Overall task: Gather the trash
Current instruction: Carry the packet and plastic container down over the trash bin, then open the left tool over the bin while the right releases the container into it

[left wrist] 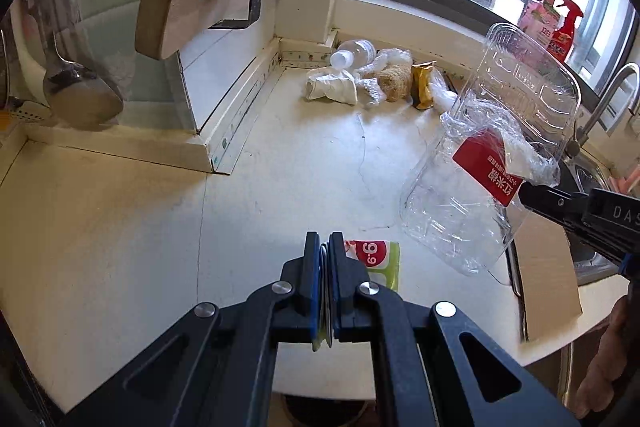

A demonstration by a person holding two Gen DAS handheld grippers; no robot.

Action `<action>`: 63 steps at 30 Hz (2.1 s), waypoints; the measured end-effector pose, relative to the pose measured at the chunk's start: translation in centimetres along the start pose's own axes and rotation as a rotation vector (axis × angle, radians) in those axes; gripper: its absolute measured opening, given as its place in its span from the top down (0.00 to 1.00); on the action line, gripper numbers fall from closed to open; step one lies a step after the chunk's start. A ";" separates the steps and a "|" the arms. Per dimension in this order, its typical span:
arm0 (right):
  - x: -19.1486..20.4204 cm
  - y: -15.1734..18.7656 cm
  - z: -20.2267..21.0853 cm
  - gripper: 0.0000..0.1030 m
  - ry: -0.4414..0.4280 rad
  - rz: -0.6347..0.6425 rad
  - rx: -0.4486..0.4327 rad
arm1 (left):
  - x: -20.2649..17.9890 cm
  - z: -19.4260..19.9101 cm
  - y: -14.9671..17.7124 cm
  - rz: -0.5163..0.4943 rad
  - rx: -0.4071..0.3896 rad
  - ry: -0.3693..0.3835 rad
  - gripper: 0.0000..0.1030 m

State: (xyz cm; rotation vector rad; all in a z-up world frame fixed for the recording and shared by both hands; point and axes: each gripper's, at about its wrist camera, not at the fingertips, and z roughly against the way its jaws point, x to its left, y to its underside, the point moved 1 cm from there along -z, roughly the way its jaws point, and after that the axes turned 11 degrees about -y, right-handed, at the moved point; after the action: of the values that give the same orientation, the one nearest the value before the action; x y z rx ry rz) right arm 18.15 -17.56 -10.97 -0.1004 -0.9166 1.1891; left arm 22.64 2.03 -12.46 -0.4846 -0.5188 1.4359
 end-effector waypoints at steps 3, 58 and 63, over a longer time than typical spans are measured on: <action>1.0 2.3 2.4 0.95 0.027 0.032 -0.008 | -0.6 2.0 1.6 -0.009 0.000 0.022 0.98; -20.7 42.8 -22.0 0.75 0.189 0.438 0.422 | -4.0 -27.4 45.3 0.006 0.422 -0.046 0.43; -19.9 41.4 -19.3 0.67 0.169 0.421 0.408 | -3.6 -25.0 44.6 0.007 0.415 -0.062 0.36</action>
State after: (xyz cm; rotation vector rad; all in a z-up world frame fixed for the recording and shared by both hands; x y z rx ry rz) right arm -1.60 -9.52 -55.97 -0.0642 -0.5000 1.7102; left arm 2.05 1.80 -59.33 -0.1112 -0.2553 1.5201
